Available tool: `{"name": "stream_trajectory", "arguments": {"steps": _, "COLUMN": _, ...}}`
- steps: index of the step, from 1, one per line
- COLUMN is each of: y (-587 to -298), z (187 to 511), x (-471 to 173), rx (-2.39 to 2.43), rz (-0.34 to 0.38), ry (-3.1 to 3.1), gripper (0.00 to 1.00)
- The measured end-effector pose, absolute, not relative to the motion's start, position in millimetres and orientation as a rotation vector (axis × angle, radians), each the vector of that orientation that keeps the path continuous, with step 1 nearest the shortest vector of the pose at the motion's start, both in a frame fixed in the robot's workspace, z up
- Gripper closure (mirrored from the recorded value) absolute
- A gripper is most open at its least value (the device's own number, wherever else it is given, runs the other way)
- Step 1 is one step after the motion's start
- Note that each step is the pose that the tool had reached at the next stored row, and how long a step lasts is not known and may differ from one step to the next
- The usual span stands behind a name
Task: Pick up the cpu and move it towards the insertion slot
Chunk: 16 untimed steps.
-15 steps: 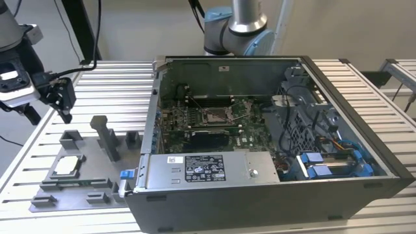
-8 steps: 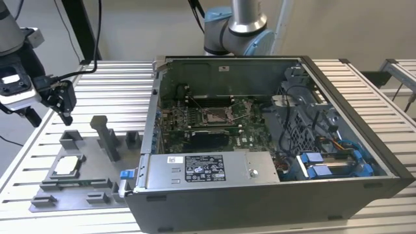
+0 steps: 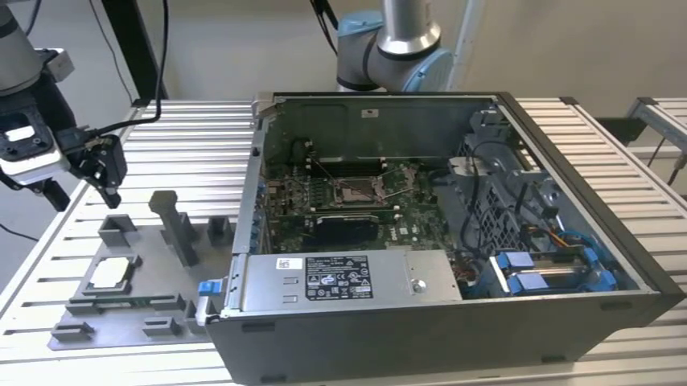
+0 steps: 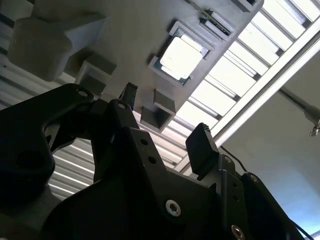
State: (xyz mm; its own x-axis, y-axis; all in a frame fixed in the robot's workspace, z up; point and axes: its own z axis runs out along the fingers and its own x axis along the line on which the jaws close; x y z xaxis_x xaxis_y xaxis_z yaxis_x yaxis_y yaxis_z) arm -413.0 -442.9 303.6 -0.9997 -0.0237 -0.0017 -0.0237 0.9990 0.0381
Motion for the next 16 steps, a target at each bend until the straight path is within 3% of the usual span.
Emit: {"name": "stream_trajectory", "arguments": {"steps": 16, "y": -442.9, "z": 297.4, "x": -414.2, "rx": -0.037, "rz": 0.060, "ry": 3.140, "gripper": 0.00}}
